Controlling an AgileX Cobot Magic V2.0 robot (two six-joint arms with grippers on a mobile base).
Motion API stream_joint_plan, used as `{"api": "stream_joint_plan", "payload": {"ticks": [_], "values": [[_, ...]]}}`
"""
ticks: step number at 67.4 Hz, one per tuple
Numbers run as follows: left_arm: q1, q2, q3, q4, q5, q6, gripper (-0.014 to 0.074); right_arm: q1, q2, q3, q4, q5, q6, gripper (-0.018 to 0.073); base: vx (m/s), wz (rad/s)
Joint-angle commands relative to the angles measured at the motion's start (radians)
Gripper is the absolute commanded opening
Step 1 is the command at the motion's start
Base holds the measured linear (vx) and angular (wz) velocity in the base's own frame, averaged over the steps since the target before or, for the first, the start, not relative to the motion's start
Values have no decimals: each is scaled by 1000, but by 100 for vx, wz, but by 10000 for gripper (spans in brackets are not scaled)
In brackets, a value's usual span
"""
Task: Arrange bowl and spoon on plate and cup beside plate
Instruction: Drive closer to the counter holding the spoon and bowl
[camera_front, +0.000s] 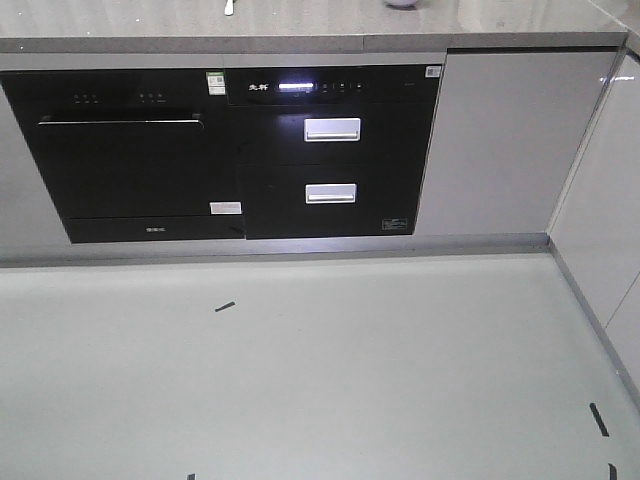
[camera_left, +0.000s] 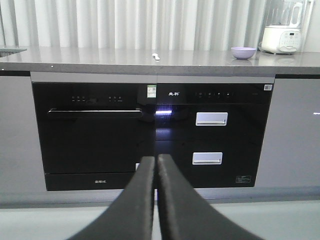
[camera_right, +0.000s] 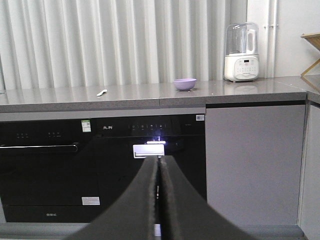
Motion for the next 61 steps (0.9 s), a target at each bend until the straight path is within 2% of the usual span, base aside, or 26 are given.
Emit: {"api": "stream_joint_plan", "payload": {"ticks": [1,61], "values": [[0,-14,-20,-1,-83,-11,-6,-4,-7,8,-8,-79,-5,-11,12,-6],[0,-14,-20,-1,-83,-11,-6,-4,-7,8,-8,-79,-5,-11,15,-6]]}}
